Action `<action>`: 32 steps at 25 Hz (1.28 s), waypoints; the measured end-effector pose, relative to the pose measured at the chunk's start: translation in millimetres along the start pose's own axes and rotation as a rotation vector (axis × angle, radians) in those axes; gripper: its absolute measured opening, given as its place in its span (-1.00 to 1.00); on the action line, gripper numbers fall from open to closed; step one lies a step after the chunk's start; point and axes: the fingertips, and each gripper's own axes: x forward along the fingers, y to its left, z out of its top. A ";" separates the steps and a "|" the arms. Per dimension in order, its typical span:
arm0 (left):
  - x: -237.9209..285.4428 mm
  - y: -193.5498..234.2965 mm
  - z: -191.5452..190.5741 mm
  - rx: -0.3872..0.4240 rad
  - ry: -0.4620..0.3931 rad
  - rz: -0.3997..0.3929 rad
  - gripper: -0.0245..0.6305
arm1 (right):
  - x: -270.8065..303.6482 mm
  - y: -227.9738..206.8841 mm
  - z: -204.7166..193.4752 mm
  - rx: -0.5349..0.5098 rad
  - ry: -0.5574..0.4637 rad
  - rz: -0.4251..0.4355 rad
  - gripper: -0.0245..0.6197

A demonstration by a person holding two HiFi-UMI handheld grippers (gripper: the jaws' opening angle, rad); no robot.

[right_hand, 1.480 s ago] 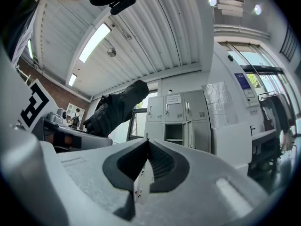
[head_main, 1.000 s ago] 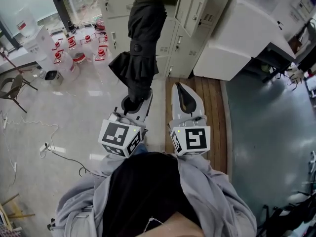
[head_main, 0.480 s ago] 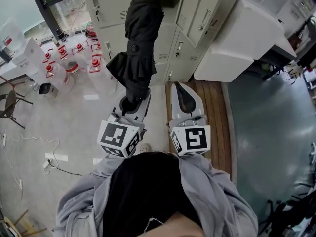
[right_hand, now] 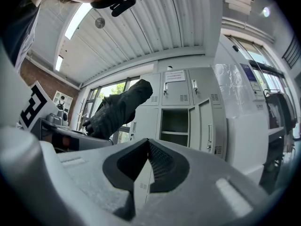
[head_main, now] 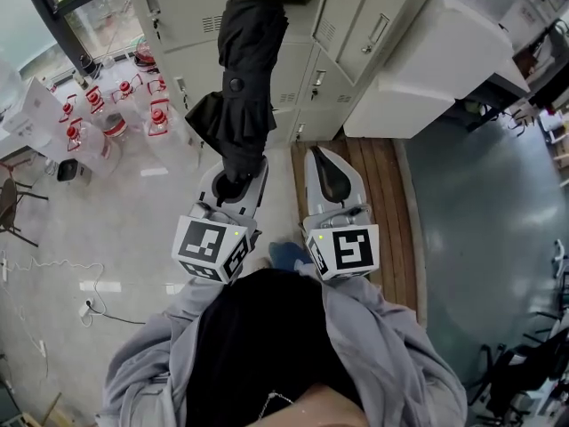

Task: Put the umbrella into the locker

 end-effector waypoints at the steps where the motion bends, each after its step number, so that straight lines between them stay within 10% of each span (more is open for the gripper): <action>1: 3.9 3.7 0.3 -0.003 -0.001 -0.001 -0.67 | 5.1 -0.8 -0.7 -0.004 0.002 0.004 -0.91; 32: 240.0 98.0 26.8 -0.001 0.007 0.092 -0.67 | 226.9 -156.9 -22.6 0.027 -0.051 0.142 -0.91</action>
